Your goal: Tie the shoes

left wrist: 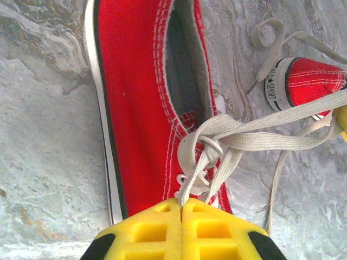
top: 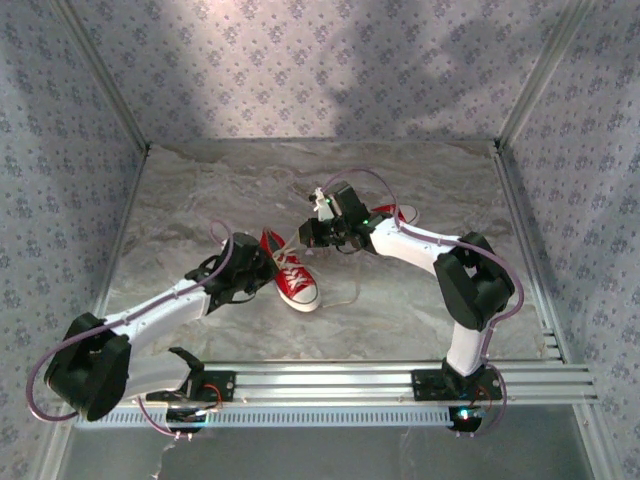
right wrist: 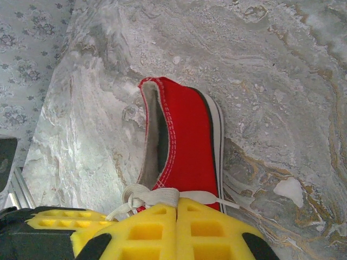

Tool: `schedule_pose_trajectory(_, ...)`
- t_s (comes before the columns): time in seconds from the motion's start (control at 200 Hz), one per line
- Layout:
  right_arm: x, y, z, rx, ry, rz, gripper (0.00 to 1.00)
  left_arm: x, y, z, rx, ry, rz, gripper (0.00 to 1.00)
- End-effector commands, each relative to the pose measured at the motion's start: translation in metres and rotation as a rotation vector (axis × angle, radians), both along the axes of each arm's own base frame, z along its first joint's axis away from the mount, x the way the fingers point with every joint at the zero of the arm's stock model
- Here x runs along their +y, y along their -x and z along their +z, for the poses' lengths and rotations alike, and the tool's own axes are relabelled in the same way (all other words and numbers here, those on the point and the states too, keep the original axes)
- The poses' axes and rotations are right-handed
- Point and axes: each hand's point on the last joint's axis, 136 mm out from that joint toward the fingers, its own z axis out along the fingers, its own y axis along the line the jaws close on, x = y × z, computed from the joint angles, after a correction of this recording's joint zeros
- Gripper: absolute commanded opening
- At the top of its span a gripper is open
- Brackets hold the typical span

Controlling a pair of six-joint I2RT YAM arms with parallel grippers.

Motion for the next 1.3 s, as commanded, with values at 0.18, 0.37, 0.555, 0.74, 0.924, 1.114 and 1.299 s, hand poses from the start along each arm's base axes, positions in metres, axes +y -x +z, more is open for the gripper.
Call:
schedule_pose_trajectory(0.18, 0.008, 0.002, 0.006, -0.036, 0.017, 0.033, 0.00, 0.006, -0.008, -0.001, -0.041, -0.036, -0.040, 0.00)
schedule_pose_trajectory(0.37, 0.012, 0.006, 0.002, -0.034, 0.028, 0.054, 0.00, 0.011, -0.012, -0.012, -0.030, -0.051, -0.025, 0.00)
schedule_pose_trajectory(0.555, 0.017, 0.007, -0.011, -0.018, 0.058, 0.070, 0.00, 0.009, -0.018, -0.015, -0.033, -0.029, -0.013, 0.00)
schedule_pose_trajectory(0.74, 0.016, 0.000, -0.027, -0.001, 0.098, 0.049, 0.00, 0.010, -0.023, -0.024, -0.016, -0.015, 0.009, 0.00)
schedule_pose_trajectory(0.924, 0.016, -0.001, -0.033, 0.010, 0.104, 0.044, 0.00, 0.002, -0.033, -0.027, -0.036, 0.010, -0.019, 0.01)
schedule_pose_trajectory(1.114, 0.013, -0.003, -0.031, 0.004, 0.106, 0.030, 0.00, -0.002, -0.044, -0.021, -0.065, 0.007, -0.053, 0.01)
schedule_pose_trajectory(1.299, 0.015, -0.001, -0.028, -0.006, 0.102, 0.041, 0.00, 0.011, -0.040, -0.018, -0.071, -0.020, -0.025, 0.08)
